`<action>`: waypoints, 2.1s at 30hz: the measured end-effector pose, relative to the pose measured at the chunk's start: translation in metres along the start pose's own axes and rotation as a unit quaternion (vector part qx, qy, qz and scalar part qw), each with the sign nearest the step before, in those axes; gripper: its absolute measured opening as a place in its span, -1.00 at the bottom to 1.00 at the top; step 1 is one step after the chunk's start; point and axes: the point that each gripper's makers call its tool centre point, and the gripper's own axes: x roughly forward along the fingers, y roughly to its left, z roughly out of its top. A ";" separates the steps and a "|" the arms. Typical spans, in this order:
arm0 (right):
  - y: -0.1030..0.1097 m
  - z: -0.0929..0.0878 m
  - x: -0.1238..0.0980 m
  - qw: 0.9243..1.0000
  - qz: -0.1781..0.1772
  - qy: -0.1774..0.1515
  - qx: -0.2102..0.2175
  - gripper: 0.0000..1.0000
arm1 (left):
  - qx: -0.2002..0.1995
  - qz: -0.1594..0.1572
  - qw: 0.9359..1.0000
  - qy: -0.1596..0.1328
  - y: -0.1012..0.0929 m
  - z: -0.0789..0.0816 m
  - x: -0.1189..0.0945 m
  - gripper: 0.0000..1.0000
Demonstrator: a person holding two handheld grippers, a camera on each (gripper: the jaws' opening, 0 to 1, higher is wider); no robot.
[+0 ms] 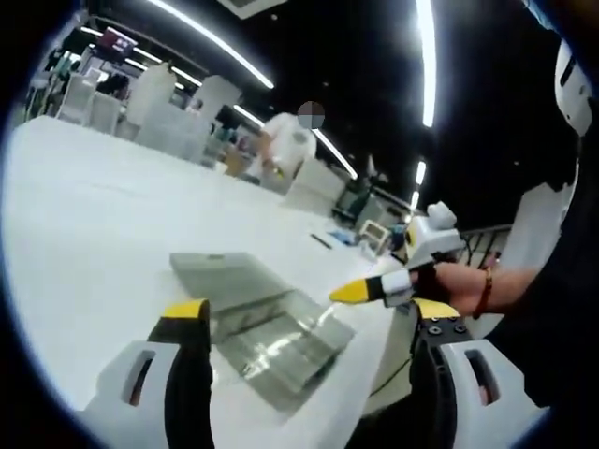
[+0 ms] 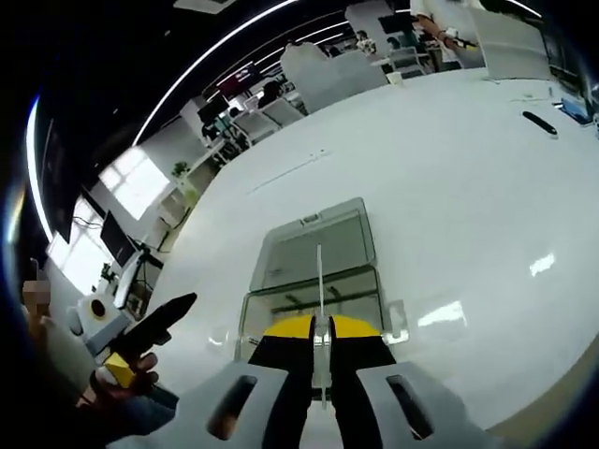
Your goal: Insert the divider into the dual guide fixture by aligning both edges with the guide slots and pushing it downward to the bottom, including one-sided entry, uneven engagement, binding, and posture correction.
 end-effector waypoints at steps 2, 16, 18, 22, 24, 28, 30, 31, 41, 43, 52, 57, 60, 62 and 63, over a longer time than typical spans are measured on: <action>0.000 -0.001 0.001 1.000 0.001 0.002 0.000 -1.00 | 0.000 0.002 1.000 0.004 0.001 -0.001 0.000 0.78; -0.005 -0.008 0.013 1.000 -0.015 0.018 -0.012 -1.00 | -0.004 0.008 1.000 -0.003 0.008 0.004 -0.004 0.84; -0.005 -0.009 0.014 1.000 -0.016 0.019 -0.013 -1.00 | -0.005 0.007 1.000 -0.002 0.009 0.004 -0.004 0.83; -0.008 -0.011 0.015 1.000 -0.020 0.021 -0.011 -1.00 | -0.004 0.013 1.000 0.001 0.014 0.005 -0.006 0.83; -0.008 -0.011 0.016 1.000 -0.019 0.022 -0.011 -1.00 | -0.008 0.013 1.000 -0.004 0.015 0.007 -0.007 0.83; -0.007 -0.011 0.018 0.999 -0.019 0.024 -0.011 -1.00 | -0.008 0.013 1.000 -0.002 0.015 0.007 -0.007 0.82; -0.008 -0.012 0.018 0.999 -0.024 0.026 -0.019 -1.00 | -0.010 0.013 1.000 -0.003 0.015 0.007 -0.008 0.82; -0.007 -0.013 0.019 0.999 -0.023 0.027 -0.018 -1.00 | -0.010 0.013 1.000 -0.003 0.015 0.007 -0.008 0.82; -0.002 -0.008 0.019 0.994 -0.044 0.048 -0.090 -1.00 | -0.016 0.013 1.000 0.008 0.014 0.004 -0.009 0.81; -0.001 -0.008 0.020 0.995 -0.041 0.050 -0.081 -1.00 | -0.011 0.012 1.000 0.005 0.012 0.006 -0.011 0.81; -0.001 -0.011 0.020 0.995 -0.042 0.060 -0.061 -1.00 | -0.028 0.008 0.999 0.020 0.018 0.000 -0.008 0.81; -0.002 -0.013 0.021 0.994 -0.046 0.066 -0.071 -1.00 | -0.029 0.007 0.999 0.017 0.020 0.003 -0.007 0.81; 0.000 -0.013 0.022 0.994 -0.043 0.068 -0.071 -1.00 | -0.029 0.008 0.999 0.013 0.022 0.007 -0.006 0.80; 0.002 -0.014 0.023 0.994 -0.042 0.067 -0.078 -1.00 | -0.030 0.008 0.999 0.012 0.023 0.007 -0.006 0.80; 0.002 -0.014 0.023 0.994 -0.041 0.067 -0.078 -1.00 | -0.030 0.009 0.999 0.012 0.023 0.007 -0.006 0.80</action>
